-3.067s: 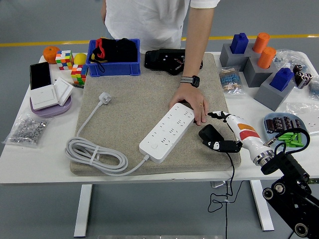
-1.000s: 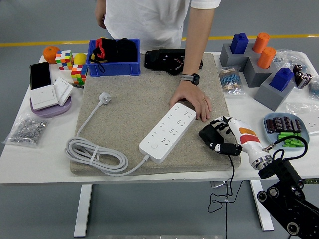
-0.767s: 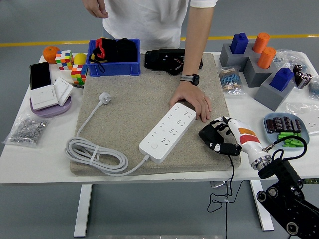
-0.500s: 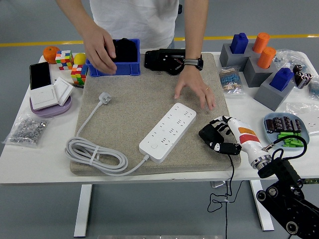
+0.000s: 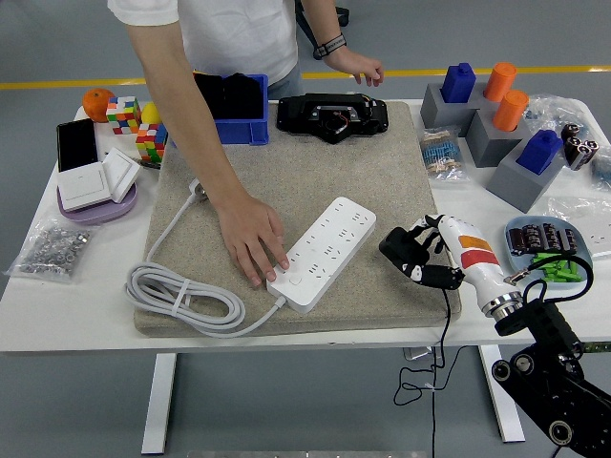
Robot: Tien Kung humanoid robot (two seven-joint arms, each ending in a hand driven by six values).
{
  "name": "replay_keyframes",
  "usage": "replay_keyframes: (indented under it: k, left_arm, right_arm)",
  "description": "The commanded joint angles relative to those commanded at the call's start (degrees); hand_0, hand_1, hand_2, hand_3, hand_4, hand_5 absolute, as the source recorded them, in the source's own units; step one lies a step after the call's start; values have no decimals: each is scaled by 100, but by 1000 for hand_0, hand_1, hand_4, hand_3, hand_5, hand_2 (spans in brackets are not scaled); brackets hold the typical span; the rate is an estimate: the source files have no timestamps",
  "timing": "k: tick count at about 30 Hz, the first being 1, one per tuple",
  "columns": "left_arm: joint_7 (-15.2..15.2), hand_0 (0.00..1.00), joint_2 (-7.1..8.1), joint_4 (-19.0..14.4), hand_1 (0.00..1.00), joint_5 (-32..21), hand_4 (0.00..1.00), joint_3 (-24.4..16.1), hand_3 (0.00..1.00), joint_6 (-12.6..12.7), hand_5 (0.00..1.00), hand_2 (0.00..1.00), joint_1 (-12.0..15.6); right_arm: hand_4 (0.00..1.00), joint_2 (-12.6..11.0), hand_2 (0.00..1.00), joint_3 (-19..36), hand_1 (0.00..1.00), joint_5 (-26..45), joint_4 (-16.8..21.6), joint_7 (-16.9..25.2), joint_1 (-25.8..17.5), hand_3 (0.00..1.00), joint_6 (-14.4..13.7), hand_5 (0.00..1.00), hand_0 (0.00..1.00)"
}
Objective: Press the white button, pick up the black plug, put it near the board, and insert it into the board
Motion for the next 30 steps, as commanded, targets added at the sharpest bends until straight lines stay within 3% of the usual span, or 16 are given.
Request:
replay_keyframes:
  k: [15, 30]
  left_arm:
    - [14, 696, 27, 0, 668, 42, 553, 5, 648, -12, 179, 645, -9]
    - [15, 701, 83, 0, 668, 115, 553, 41, 648, -43, 178, 645, 1]
  right_arm:
    - [826, -16, 330, -80, 299, 148, 239, 101, 98, 434, -35, 2, 293]
    - [825, 249, 336, -402, 299, 234, 33, 229, 512, 440, -73, 2, 297]
